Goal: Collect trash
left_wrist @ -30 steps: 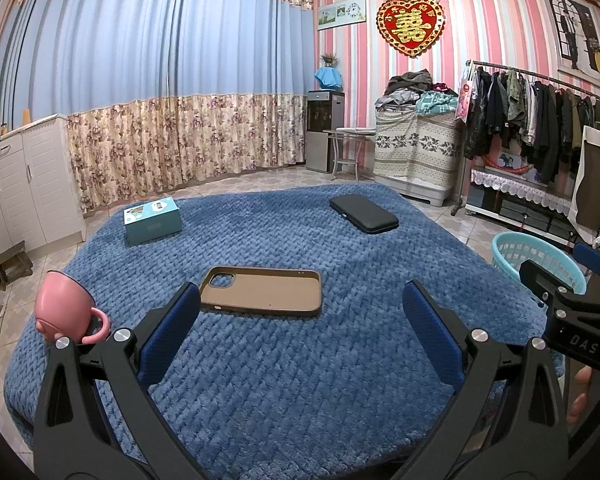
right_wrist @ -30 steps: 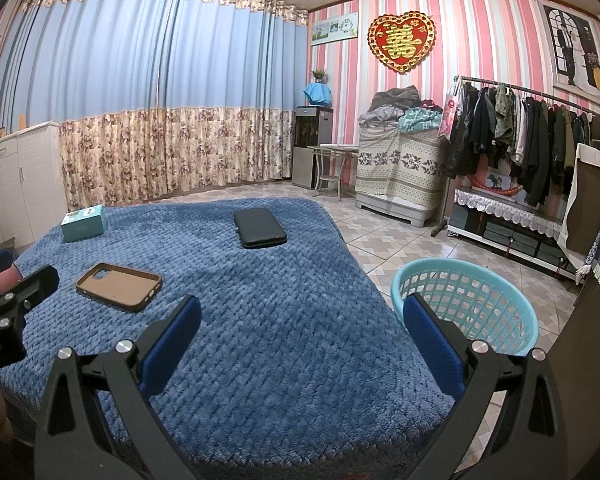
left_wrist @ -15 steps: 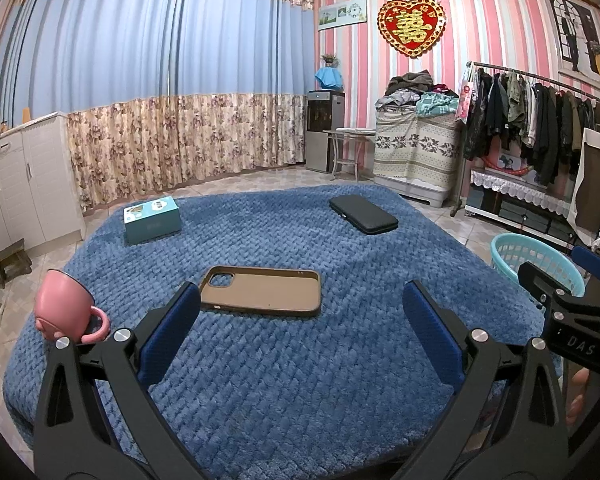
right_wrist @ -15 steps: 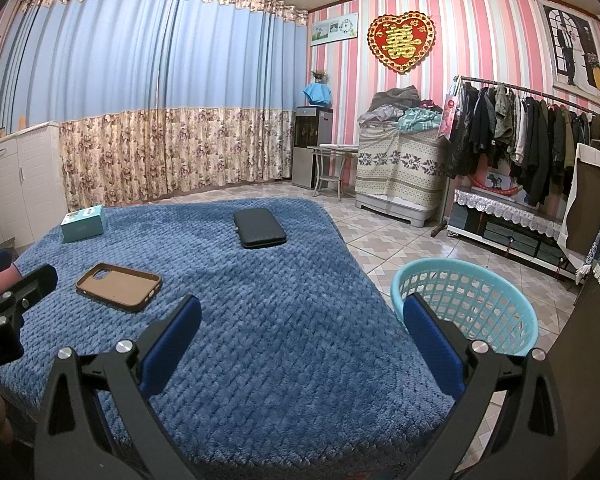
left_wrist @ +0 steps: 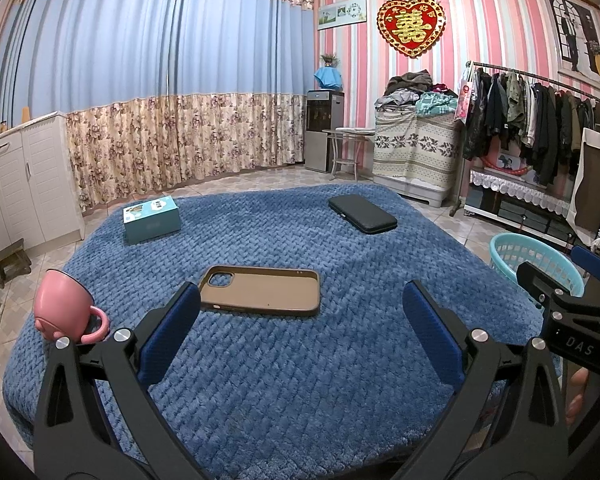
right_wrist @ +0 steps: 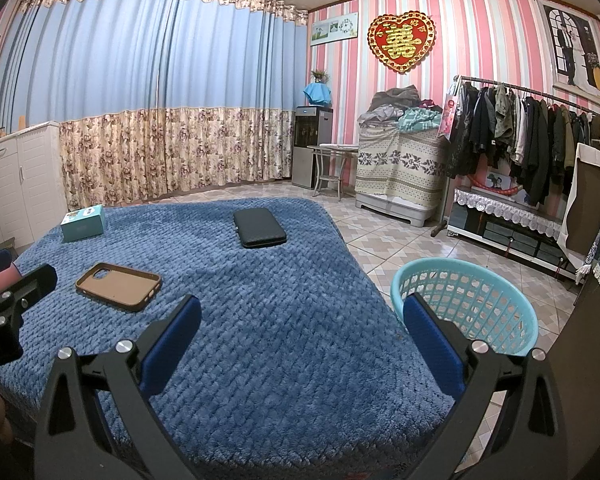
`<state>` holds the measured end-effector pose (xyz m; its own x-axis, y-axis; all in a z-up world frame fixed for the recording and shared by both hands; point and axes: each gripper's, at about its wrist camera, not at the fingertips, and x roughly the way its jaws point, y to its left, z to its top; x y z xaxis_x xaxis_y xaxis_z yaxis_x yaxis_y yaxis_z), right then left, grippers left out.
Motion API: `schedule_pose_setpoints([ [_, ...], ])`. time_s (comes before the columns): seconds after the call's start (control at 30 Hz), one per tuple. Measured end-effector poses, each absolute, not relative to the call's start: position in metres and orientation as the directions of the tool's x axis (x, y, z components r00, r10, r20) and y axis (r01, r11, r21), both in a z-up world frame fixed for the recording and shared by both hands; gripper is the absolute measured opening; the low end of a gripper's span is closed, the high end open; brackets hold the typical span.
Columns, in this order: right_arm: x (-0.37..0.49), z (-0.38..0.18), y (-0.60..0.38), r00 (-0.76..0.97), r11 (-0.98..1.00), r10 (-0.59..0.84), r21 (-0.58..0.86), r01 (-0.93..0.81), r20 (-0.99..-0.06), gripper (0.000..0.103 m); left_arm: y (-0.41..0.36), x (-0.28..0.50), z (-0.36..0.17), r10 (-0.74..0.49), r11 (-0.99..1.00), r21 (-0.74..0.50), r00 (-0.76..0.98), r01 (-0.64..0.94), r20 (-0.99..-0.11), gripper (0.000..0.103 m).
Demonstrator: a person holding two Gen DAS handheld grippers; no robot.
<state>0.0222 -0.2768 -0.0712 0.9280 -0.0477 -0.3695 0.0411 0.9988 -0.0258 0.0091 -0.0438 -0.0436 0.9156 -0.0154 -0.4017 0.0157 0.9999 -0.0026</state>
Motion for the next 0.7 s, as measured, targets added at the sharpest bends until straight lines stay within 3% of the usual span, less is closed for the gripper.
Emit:
schedule_pose_setpoints([
  [0.7, 0.0239, -0.0711, -0.2775, 0.927, 0.999, -0.05, -0.023, 0.045, -0.372, 0.099, -0.0444, 0.0087, -0.0441, -0.016, 1.0, -0.003, 0.916, 0.016, -0.401, 0.098],
])
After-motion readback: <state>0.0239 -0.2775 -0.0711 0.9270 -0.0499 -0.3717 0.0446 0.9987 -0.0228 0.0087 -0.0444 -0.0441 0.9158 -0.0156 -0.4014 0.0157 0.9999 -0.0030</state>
